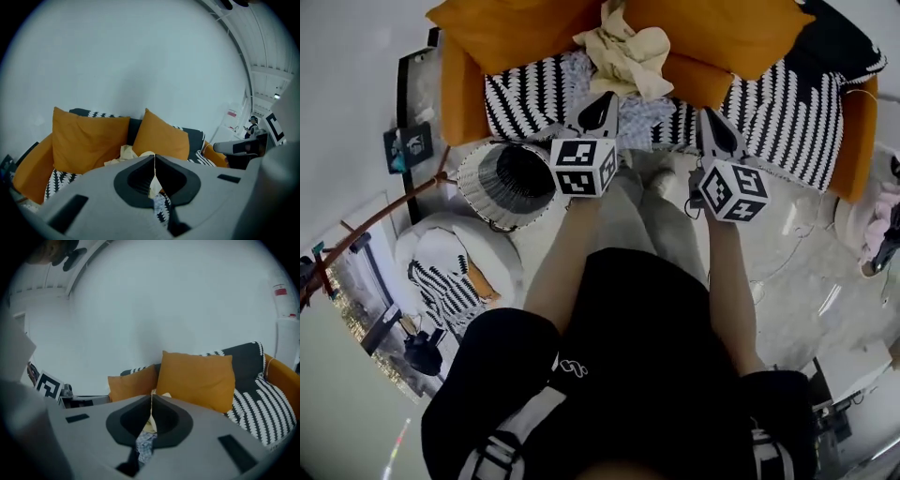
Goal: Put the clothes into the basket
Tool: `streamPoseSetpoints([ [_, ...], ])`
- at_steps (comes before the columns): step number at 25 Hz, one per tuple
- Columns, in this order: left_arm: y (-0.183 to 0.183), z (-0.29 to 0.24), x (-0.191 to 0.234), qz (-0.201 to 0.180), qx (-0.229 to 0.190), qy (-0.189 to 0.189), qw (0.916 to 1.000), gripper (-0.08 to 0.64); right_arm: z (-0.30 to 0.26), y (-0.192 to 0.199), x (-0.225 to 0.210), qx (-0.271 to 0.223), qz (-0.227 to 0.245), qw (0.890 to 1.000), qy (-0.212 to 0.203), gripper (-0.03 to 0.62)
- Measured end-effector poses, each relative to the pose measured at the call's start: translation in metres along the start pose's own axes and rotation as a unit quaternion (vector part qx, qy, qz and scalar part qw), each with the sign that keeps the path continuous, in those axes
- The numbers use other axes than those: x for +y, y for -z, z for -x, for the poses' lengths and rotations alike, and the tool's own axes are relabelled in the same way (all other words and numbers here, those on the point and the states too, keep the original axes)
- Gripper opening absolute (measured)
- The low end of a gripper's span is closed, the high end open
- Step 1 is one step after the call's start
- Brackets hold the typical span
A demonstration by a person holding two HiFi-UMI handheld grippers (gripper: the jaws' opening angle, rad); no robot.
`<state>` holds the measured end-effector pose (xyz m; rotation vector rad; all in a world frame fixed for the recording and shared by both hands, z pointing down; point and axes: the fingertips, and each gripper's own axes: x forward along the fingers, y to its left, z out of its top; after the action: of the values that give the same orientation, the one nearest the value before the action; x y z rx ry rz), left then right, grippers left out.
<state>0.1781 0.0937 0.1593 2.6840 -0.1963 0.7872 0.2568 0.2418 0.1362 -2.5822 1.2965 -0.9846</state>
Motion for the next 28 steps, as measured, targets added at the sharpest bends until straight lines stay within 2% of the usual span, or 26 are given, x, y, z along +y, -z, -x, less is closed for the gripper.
streamPoseSetpoints([
  [5,0.036,-0.037,0.047,0.019,0.005,-0.015,0.9997,0.009,-0.048,0.048,0.007,0.05,0.024,0.998,-0.012,0.012],
  [9,0.07,-0.067,0.083,0.037,0.009,-0.026,0.9989,0.009,-0.089,0.084,0.0,0.085,0.068,0.994,-0.016,0.012],
  [13,0.092,-0.098,0.094,0.037,0.016,-0.011,0.9991,0.009,-0.115,0.101,-0.01,0.101,0.069,0.992,-0.02,0.014],
  [16,0.106,-0.118,0.101,0.042,0.017,-0.013,0.9989,0.009,-0.139,0.11,-0.023,0.113,0.093,0.989,-0.029,0.018],
  [17,0.107,-0.127,0.103,0.036,0.018,-0.007,0.9992,0.011,-0.149,0.111,-0.028,0.113,0.096,0.989,-0.027,0.056],
  [18,0.108,-0.134,0.105,0.028,0.021,0.0,0.9994,0.012,-0.159,0.112,-0.033,0.114,0.097,0.988,-0.025,0.165],
  [19,0.11,-0.142,0.108,0.019,0.027,0.007,0.9994,0.065,-0.17,0.114,-0.037,0.118,0.097,0.988,-0.024,0.225],
  [20,0.114,-0.149,0.112,0.011,0.034,0.011,0.9993,0.19,-0.18,0.117,-0.04,0.121,0.098,0.987,-0.025,0.236],
  [24,0.127,-0.174,0.131,-0.024,0.057,0.013,0.998,0.261,-0.218,0.119,-0.051,0.126,0.114,0.985,-0.022,0.259],
  [28,0.129,-0.206,0.15,-0.04,0.062,0.034,0.9967,0.298,-0.253,0.111,-0.055,0.114,0.135,0.984,-0.016,0.268],
])
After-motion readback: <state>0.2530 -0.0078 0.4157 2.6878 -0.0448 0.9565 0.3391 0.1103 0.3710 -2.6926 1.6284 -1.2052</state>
